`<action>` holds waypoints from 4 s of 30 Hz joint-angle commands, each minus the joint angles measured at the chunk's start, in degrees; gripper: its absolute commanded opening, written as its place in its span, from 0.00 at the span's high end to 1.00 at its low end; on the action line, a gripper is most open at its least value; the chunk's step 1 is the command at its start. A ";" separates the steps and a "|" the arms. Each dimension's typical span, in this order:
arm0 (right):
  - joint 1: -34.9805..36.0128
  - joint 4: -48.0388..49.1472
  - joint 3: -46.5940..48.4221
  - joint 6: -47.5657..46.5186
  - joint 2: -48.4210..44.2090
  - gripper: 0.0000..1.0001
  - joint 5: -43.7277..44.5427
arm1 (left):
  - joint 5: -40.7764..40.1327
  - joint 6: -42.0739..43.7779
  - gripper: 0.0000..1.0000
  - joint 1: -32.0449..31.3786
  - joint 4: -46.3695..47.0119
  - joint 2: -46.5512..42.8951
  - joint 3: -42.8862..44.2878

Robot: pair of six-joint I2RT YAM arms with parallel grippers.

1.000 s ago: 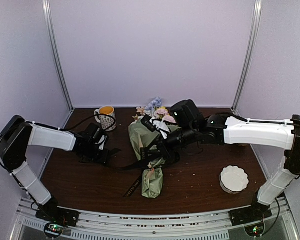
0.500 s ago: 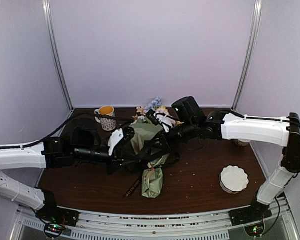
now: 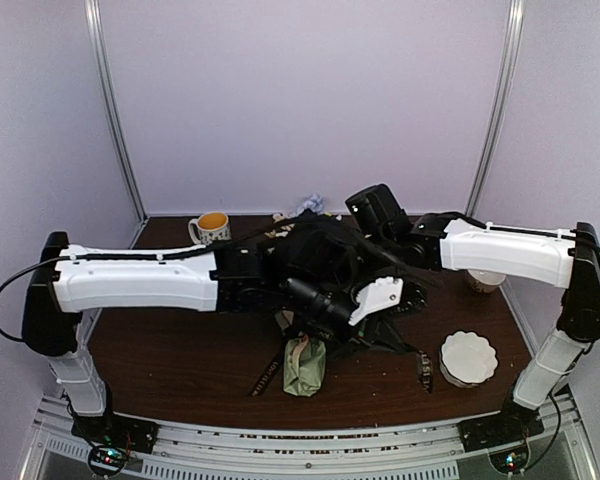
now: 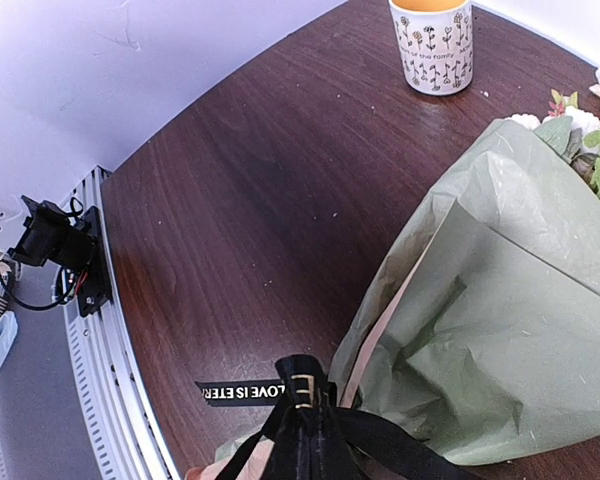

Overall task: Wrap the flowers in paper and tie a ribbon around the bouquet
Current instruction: Cross the half-tied ribbon over the folded bouquet.

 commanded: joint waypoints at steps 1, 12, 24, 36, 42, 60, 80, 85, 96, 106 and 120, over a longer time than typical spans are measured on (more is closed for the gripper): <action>-0.13 -2.83 1.55 -1.64 -2.16 1.00 1.17 | -1.43 6.81 1.00 -3.76 -4.25 7.64 10.63; -0.17 -2.70 0.02 -1.42 -3.51 1.00 0.84 | -5.70 8.02 0.94 -6.48 -6.08 17.27 18.04; 0.49 -2.72 -0.11 -1.16 -3.44 1.00 -0.36 | -17.51 9.52 0.18 -2.62 1.99 -1.95 -2.33; 2.63 1.79 -1.46 3.41 -3.75 1.00 -0.30 | -25.94 -12.00 0.40 16.58 34.11 -26.90 -43.19; 3.60 3.32 -1.77 4.27 -4.18 1.00 -1.05 | -25.29 -15.65 0.28 20.57 35.12 -23.13 -43.98; 4.05 1.24 -1.69 3.07 -5.20 0.95 0.41 | -10.26 -16.16 1.00 21.46 37.07 -17.10 -41.49; 4.77 13.44 -16.99 7.21 -2.61 0.53 0.39 | -13.52 -18.13 1.00 21.55 40.07 -17.77 -45.28; 4.76 16.06 -17.37 8.28 0.54 0.51 -2.60 | -14.54 -18.16 1.00 21.55 39.76 -18.12 -45.24; 4.75 18.40 -19.67 10.35 0.40 0.84 -5.13 | -14.55 -18.04 1.00 21.80 38.73 -17.49 -44.41; 4.77 17.69 -20.48 10.74 0.04 0.89 -5.75 | -14.68 -18.18 1.00 22.47 38.14 -18.16 -44.93; 3.33 4.94 -28.74 12.84 -9.48 1.00 4.94 | -15.15 -19.26 1.00 23.65 39.05 -18.25 -47.54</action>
